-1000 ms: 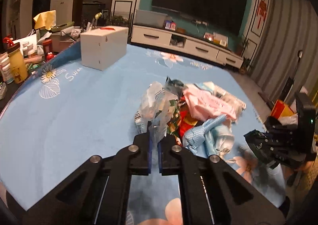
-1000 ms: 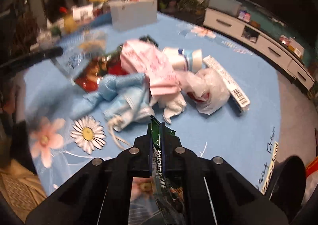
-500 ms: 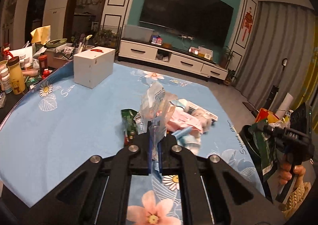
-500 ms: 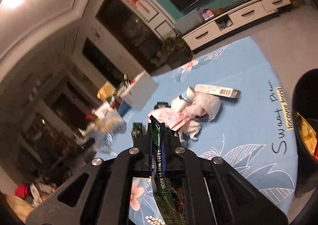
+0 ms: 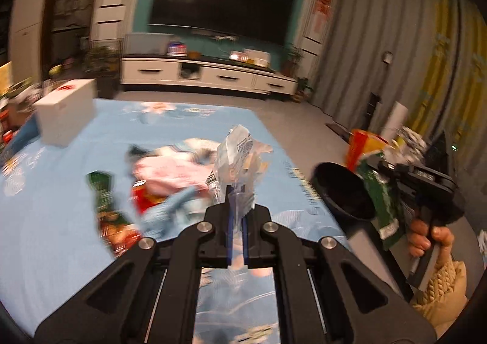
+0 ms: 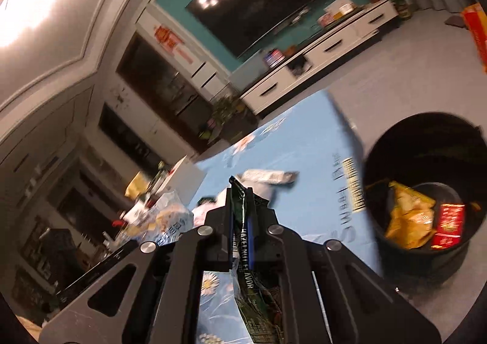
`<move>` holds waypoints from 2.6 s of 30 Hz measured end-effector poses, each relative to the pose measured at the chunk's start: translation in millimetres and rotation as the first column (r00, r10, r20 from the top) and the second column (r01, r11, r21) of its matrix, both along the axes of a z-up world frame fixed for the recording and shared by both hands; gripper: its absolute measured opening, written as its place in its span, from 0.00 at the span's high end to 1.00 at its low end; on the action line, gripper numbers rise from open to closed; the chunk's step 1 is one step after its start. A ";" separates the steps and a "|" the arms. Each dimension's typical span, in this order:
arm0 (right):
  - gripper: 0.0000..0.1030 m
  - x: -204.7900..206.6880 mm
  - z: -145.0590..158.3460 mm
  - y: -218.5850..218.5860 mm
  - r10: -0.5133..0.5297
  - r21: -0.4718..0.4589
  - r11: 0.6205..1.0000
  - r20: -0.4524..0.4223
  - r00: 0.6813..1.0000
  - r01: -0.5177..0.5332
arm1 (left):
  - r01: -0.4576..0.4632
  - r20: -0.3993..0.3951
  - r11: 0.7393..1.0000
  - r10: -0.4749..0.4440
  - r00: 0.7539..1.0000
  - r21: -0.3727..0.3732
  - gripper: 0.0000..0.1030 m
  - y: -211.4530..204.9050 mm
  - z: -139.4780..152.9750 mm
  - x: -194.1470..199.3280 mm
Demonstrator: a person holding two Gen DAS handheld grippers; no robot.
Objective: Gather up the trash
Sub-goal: 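Carry both bags to the black bin and release them inside, then grasp the green-and-red snack bag with the left tool while the right tool grasps the blue cloth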
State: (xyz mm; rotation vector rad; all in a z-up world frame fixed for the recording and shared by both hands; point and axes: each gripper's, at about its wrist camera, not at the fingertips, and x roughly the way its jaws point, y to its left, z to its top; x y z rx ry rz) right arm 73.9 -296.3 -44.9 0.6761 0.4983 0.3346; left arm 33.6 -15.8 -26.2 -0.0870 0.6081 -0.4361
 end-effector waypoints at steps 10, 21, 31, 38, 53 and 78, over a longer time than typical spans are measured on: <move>0.92 -15.0 -12.3 -79.1 -0.227 -0.019 0.974 0.005 0.974 0.227 | 0.253 -0.016 0.967 -0.253 0.967 0.016 0.95 -115.4 1.2 36.1; 0.92 23.7 -56.4 -132.5 -0.377 -0.033 0.926 -0.091 0.922 0.375 | 0.407 -0.164 0.914 -0.402 0.901 -0.005 0.95 -241.6 -40.5 92.3; 0.42 56.9 -83.4 -163.4 -0.433 -0.064 0.901 -0.167 0.886 0.428 | 0.419 -0.244 0.906 -0.394 0.886 0.060 0.50 -307.5 -93.3 129.1; 0.42 35.7 -84.2 -141.9 -0.367 -0.076 0.930 -0.188 0.911 0.359 | 0.411 -0.240 0.910 -0.387 0.890 0.059 0.27 -272.6 -89.1 112.7; 0.39 8.8 -67.1 12.6 -0.003 -0.170 0.984 -0.265 0.964 -0.044 | 0.106 -0.187 0.991 -0.088 0.978 0.086 0.15 -72.6 -59.5 28.4; 0.39 65.1 -65.8 251.5 0.395 -0.306 0.801 -0.376 0.838 -0.515 | -0.367 -0.303 0.928 0.332 0.893 -0.063 0.14 142.2 -103.1 21.5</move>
